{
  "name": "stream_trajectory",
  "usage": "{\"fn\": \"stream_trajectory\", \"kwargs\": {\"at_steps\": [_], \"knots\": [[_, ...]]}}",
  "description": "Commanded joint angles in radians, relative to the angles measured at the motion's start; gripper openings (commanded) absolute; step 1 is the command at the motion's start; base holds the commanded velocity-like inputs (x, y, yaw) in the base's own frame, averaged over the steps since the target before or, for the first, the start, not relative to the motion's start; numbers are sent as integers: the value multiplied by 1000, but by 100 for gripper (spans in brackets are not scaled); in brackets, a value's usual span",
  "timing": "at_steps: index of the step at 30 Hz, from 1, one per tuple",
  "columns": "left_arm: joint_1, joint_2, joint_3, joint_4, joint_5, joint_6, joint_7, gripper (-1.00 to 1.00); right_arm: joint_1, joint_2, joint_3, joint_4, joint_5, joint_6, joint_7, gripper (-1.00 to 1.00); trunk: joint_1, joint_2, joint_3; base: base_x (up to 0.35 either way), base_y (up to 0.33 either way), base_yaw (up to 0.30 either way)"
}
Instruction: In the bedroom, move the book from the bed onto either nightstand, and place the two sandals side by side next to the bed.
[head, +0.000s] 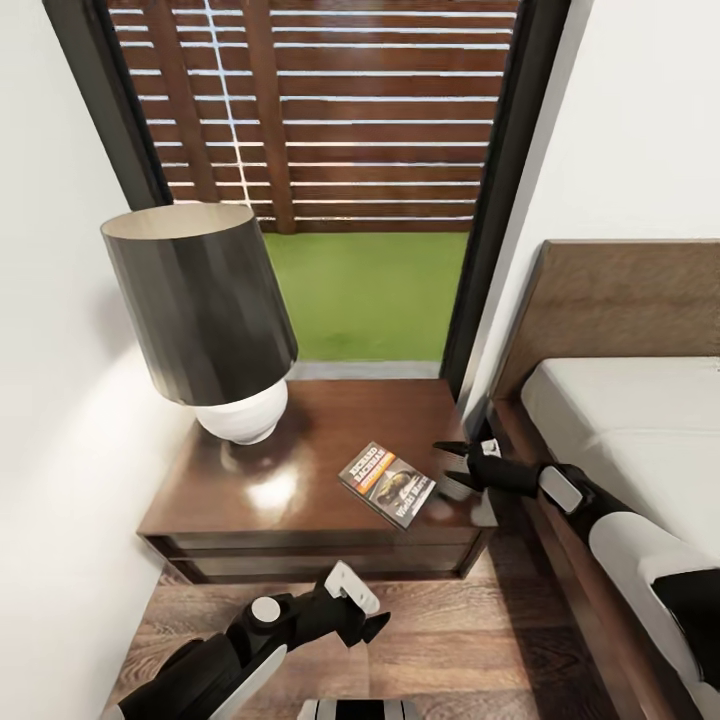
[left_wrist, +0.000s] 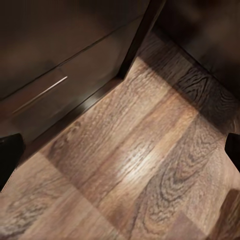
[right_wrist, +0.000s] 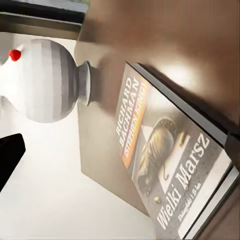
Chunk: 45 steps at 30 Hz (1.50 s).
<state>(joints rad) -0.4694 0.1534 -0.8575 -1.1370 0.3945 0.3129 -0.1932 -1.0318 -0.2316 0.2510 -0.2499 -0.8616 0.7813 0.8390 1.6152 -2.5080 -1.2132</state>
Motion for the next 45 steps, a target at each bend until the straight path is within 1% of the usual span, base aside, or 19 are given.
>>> {"fn": "stream_trajectory", "kwargs": {"at_steps": [1,3,7,10,13,14,16,18,20,21,24,27,36,37,39,40,42,43,45], "knots": [[0,0,0,0,0,0,0,100,0,0,-11,0,2,-3,-4,100,0,0,4,0,0,0],[0,0,0,0,0,0,0,100,0,0,-44,-3,3,-8,-35,100,-1,1,12,0,0,0],[0,-1,0,0,3,0,2,100,0,0,-64,-7,3,-14,-82,100,-3,2,27,0,0,0],[0,-1,2,-3,5,0,5,100,0,0,-69,-20,3,-42,-105,100,-4,2,39,0,0,0],[0,-1,8,-9,11,0,8,100,0,-1,-67,-67,8,-110,-116,100,-6,3,50,0,0,0],[0,-1,20,-11,19,-1,15,100,1,-7,-59,-128,12,-152,-120,100,-6,3,54,0,0,0],[0,-1,44,-12,23,0,22,100,1,-16,-48,-171,22,-171,-123,100,-7,4,62,0,0,0],[0,-2,83,-12,26,0,35,100,2,-28,-24,-212,73,-187,-131,100,-8,4,70,0,0,0],[0,-2,117,-9,28,0,56,100,2,-29,-4,-226,162,-224,-140,100,-9,5,77,0,0,0],[0,-2,125,-8,29,0,62,100,3,-28,0,-227,187,-240,-143,100,-9,5,81,0,0,0],[0,-2,172,0,49,0,95,100,11,-15,11,-232,344,-361,-154,100,-11,6,93,0,0,0],[0,-1,186,5,75,0,105,100,34,-3,14,-238,422,-421,-158,100,-12,6,105,0,0,0],[0,-1,190,12,84,1,108,100,44,-4,13,-237,447,-454,-175,100,-23,23,138,0,0,0],[0,-2,215,26,86,1,139,100,44,1,24,-241,450,-453,-206,100,-27,30,141,0,0,0],[0,-3,226,32,86,1,151,100,44,1,30,-242,450,-455,-230,100,-35,44,147,0,0,0],[0,-5,235,42,87,2,160,100,44,2,60,-236,450,-458,-251,100,-39,51,150,0,0,0],[0,-6,237,53,88,2,161,100,44,2,69,-235,450,-458,-252,100,-46,65,157,0,0,0],[0,-23,265,108,86,3,162,100,44,2,91,-223,448,-524,-254,100,-50,72,160,0,0,0],[-1,-26,289,122,86,5,162,100,44,2,93,-216,447,-553,-255,100,-58,86,166,0,0,0]]}}
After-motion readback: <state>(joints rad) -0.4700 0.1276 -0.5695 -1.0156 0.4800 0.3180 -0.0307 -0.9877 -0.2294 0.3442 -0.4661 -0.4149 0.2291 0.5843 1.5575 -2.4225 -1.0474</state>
